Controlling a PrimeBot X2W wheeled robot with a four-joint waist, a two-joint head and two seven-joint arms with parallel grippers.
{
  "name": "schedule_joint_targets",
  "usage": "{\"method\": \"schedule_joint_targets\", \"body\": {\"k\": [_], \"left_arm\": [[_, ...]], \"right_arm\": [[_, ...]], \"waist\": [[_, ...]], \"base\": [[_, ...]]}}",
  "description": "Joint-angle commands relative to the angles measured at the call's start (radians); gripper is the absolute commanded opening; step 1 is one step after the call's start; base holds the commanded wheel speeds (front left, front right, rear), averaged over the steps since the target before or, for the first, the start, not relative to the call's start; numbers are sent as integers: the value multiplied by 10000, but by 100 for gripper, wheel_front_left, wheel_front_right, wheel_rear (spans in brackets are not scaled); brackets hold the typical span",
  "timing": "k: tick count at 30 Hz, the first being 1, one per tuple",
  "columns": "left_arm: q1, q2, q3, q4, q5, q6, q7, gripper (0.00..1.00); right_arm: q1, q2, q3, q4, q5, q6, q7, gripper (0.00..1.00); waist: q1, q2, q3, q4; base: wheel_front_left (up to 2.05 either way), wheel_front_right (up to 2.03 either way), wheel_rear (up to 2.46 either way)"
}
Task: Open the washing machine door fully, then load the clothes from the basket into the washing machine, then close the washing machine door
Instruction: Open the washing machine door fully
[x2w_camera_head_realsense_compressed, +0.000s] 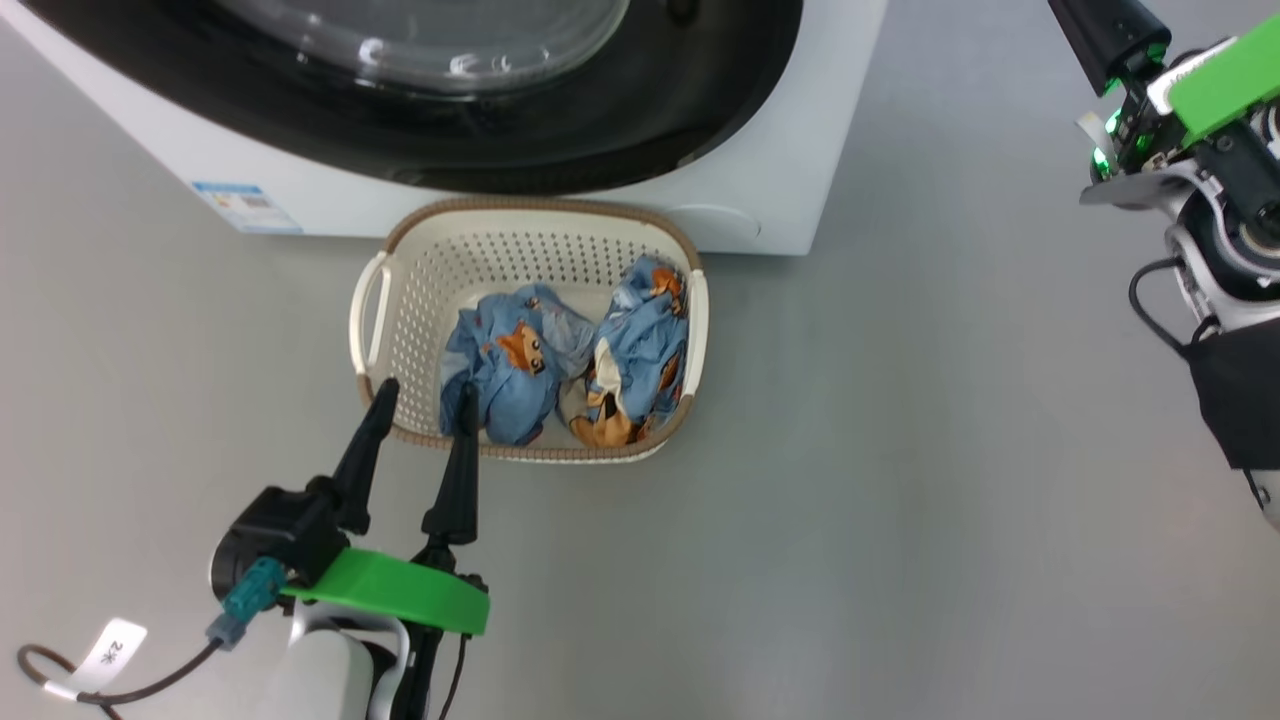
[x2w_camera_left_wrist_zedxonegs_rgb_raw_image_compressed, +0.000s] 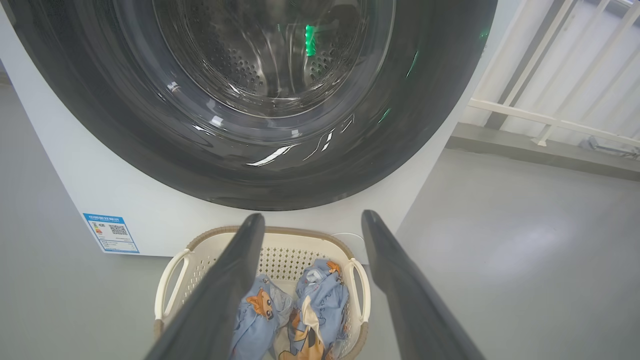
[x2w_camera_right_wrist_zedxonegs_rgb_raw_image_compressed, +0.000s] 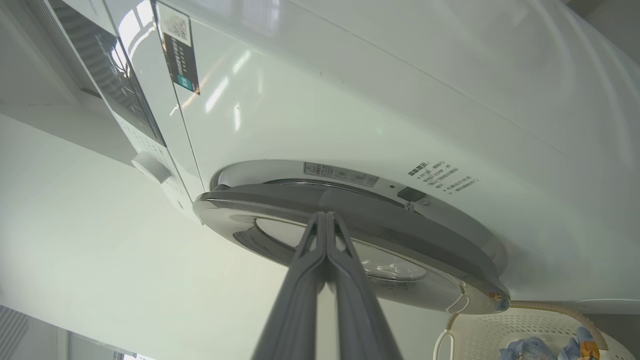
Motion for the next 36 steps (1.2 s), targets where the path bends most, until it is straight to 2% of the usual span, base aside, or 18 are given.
{"method": "schedule_joint_targets", "body": {"k": [1,15,24,36], "left_arm": [[-290,100,200,-303,-138,55,-65,100],[-861,99,-205,-517,-683,177,-65,100],[-1256,99,-494,-716,-908,218,-65,100],[-1576,99,-718,-974,-1144,305,-65,100]], "right_arm": [[-229,105,-98,-225,238,77,310,0],[-2075,509,-650,834,560,77,2734,0],[-3419,739,-786,1343,297,77,3509,0],[-4474,884,-534,1716,-455,77,3772,0]], "waist": [[0,-1,466,312],[0,-1,1563,628],[0,-1,2250,890],[0,-1,2794,1286]], "base": [[0,0,0],[0,0,0],[0,0,0],[0,0,0]]}}
